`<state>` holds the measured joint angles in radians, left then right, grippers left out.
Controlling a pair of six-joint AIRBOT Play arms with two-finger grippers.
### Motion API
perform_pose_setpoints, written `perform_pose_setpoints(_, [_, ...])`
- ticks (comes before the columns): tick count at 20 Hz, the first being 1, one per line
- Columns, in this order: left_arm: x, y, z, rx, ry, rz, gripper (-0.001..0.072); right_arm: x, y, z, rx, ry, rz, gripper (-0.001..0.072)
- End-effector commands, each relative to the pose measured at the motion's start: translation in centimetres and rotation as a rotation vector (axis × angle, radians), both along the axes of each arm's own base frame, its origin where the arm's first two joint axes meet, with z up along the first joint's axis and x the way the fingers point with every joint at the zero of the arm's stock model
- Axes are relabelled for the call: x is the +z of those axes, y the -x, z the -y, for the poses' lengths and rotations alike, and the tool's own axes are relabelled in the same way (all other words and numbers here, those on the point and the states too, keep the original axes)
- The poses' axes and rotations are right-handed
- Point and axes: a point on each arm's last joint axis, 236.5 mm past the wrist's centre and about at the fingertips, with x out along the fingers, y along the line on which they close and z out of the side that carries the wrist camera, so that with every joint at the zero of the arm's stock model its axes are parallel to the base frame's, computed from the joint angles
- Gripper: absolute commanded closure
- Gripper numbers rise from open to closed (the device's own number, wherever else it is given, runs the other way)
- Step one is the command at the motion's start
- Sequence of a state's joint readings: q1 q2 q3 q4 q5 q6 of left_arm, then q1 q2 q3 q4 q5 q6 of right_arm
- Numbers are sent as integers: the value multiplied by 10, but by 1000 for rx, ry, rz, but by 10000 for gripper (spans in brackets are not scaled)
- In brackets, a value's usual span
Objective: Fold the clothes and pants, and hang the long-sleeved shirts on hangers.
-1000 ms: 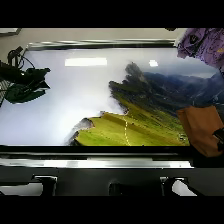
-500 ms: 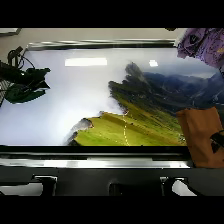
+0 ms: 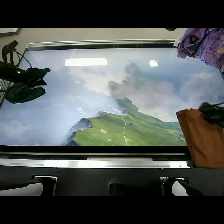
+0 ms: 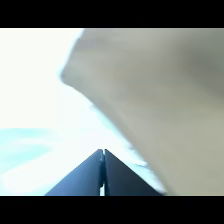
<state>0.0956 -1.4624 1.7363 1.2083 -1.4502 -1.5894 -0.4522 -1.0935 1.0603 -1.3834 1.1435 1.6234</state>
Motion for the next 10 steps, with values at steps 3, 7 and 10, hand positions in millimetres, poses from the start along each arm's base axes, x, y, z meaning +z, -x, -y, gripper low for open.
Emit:
perform_pose_setpoints(3, [18,16,-5,-29,-170,149,688,24,-45,-165,502,6,168,683])
perform_pose_setpoints(7, [12,31,7,-55,-178,155,688,30,-34,-253,726,4,216,683])
perform_pose_setpoints(10, [13,31,8,-56,-180,159,686,29,-25,-276,799,15,218,683])
